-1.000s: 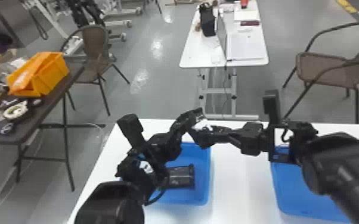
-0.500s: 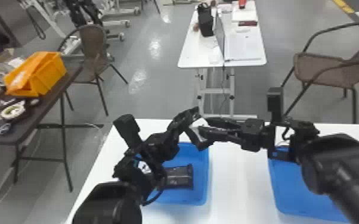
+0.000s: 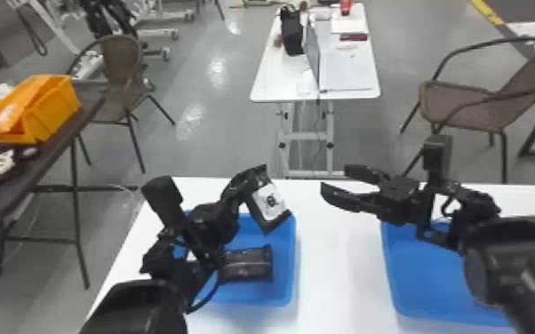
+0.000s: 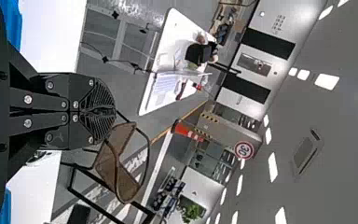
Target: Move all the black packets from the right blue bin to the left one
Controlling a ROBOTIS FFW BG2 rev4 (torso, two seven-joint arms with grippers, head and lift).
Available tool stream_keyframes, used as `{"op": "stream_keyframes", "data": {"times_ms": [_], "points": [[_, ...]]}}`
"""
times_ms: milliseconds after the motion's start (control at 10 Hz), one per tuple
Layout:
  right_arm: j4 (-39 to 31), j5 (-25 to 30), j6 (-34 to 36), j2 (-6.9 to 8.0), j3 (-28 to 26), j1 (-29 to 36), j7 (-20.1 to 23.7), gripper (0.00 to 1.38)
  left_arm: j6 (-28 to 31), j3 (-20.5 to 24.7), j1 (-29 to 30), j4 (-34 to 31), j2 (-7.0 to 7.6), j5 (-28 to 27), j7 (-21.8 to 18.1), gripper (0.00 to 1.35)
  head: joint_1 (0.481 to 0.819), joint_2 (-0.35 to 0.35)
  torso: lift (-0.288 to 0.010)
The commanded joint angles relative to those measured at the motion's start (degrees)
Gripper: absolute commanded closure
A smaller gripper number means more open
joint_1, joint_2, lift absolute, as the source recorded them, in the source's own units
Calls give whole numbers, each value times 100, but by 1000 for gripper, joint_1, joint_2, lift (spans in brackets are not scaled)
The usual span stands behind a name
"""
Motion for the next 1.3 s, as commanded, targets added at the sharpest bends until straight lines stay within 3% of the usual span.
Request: {"op": "stream_keyframes", "data": {"times_ms": [0,300,400,500,600,700,800,1000,1200], "points": [[-14,102,2,-10,-173,123,-4,297,-81,116,62,-12,-32,-463,0,1230,695,151,0],[-172,252,11,-10,-657,554,-259,298,-98,240,167,50,-93,-1861,0,1230,695,147,0],[-242,322,55,-19,-797,659,-259,298,-72,257,193,164,-93,-2098,0,1220,695,141,0],[-295,348,72,-19,-903,738,-285,298,-125,319,202,384,-120,-2001,-97,1070,695,136,0],[-339,357,72,-19,-1000,818,-364,298,-248,450,167,638,-143,-1852,-387,573,695,132,0],[-418,401,72,-19,-1070,905,-452,298,-186,538,123,744,-143,-1817,-545,182,695,119,0],[-453,419,72,-19,-1123,958,-505,298,-230,556,123,744,-143,-1914,-545,73,695,109,0],[-647,700,178,-19,-1272,1099,-611,298,-353,538,123,735,-143,-2054,-545,130,695,105,0],[-1183,911,608,-10,-1457,1617,-1489,298,-459,538,123,726,-143,-2072,-545,134,695,81,0]]}}
